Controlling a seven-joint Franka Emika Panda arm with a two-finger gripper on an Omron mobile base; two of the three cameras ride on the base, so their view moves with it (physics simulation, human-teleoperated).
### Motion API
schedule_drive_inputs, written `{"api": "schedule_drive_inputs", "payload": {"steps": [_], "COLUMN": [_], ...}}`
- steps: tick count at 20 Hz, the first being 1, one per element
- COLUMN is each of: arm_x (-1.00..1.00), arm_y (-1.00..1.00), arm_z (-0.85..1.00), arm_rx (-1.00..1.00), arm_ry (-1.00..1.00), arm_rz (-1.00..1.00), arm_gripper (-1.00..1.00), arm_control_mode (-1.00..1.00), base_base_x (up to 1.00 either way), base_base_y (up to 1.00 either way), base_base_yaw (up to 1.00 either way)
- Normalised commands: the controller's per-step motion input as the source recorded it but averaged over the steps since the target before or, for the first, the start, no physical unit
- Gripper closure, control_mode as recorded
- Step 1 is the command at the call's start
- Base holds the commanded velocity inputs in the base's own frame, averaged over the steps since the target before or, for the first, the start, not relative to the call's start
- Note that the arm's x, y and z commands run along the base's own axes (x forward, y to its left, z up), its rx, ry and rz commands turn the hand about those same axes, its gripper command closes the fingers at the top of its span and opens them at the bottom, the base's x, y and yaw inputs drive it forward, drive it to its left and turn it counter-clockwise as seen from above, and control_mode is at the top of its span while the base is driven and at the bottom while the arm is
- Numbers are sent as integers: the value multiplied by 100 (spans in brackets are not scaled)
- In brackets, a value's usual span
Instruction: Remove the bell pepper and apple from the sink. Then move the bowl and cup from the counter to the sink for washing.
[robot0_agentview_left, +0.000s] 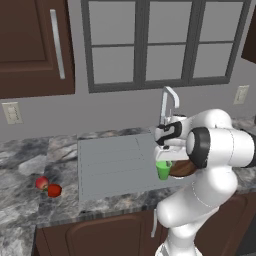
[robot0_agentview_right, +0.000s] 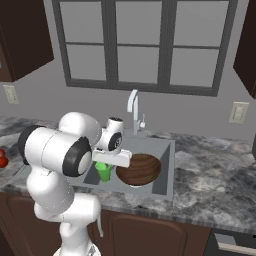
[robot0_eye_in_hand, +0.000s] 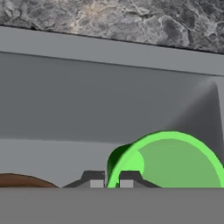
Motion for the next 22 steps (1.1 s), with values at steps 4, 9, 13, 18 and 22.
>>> {"api": "schedule_drive_inputs", "payload": {"steps": [4, 9, 13, 18, 22], "arm_x": [0, 0, 0, 0, 0], "arm_y": [-9, -8, -10, -11, -11], "arm_z": [-10, -11, -12, -12, -12], "arm_rx": [0, 0, 0, 0, 0], "arm_ry": [0, 0, 0, 0, 0], "arm_rz": [2, 1, 1, 2, 3], "arm_gripper": [100, 100, 100, 100, 100], "arm_control_mode": [-100, -100, -100, -100, -100], "base_base_x": [0, 0, 0, 0, 0], "base_base_y": [0, 0, 0, 0, 0], "base_base_yaw": [0, 0, 0, 0, 0]}}
